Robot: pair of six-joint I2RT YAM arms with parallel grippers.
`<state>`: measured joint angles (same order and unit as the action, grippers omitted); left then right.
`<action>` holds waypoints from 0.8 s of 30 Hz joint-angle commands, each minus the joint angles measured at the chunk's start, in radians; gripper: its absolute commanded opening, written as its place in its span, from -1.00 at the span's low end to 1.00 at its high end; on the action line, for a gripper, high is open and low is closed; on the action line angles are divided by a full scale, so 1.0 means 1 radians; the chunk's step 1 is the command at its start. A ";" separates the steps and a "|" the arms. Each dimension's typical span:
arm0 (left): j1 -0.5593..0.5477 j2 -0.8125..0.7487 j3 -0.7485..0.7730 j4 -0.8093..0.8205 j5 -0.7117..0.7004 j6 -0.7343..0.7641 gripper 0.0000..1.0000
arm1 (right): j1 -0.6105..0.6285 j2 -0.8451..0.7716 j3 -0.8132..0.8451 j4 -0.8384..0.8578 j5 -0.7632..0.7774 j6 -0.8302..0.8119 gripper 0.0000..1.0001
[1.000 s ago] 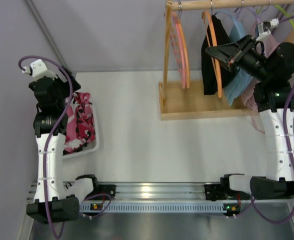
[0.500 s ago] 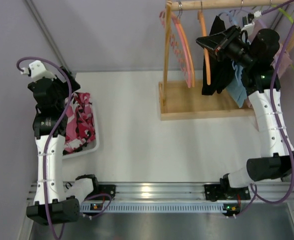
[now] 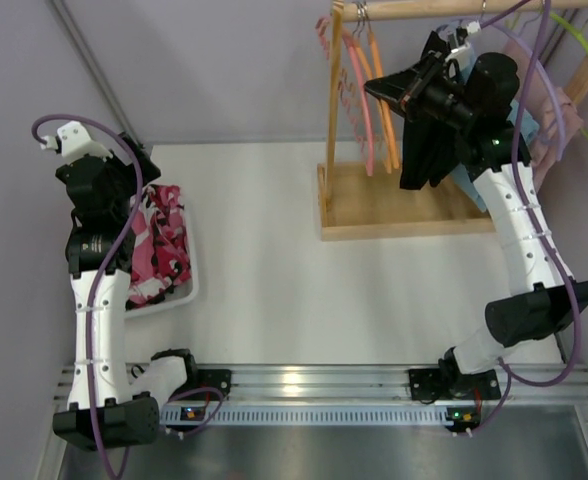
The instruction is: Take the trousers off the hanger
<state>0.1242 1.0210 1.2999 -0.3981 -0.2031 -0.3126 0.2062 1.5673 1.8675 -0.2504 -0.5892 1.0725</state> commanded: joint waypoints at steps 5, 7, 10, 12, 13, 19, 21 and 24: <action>-0.001 -0.016 -0.004 0.027 -0.009 -0.008 0.97 | 0.073 0.020 0.067 0.063 0.011 -0.055 -1.00; -0.001 -0.015 -0.007 0.027 -0.009 -0.008 0.97 | 0.084 0.025 0.070 0.065 0.011 -0.066 -1.00; 0.000 -0.016 -0.008 0.027 -0.010 -0.003 0.97 | 0.090 0.023 0.067 0.062 0.015 -0.074 -0.90; 0.000 -0.016 -0.005 0.027 -0.010 -0.002 0.97 | 0.090 0.017 0.065 0.053 0.022 -0.080 -0.61; -0.001 -0.018 -0.004 0.027 -0.010 -0.002 0.97 | 0.087 0.008 0.061 0.050 0.022 -0.083 -0.55; -0.001 -0.027 0.004 0.027 -0.006 -0.003 0.97 | 0.068 -0.047 0.050 0.016 0.032 -0.105 -0.02; -0.001 -0.030 0.004 0.027 -0.001 -0.005 0.97 | 0.058 -0.062 0.044 0.014 0.031 -0.106 0.06; -0.001 -0.039 0.006 0.027 -0.001 0.001 0.97 | 0.023 -0.111 0.027 0.000 0.028 -0.120 0.25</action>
<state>0.1242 1.0111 1.2980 -0.3985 -0.2024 -0.3122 0.2565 1.5536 1.8793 -0.2672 -0.5659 0.9867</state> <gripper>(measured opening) 0.983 0.601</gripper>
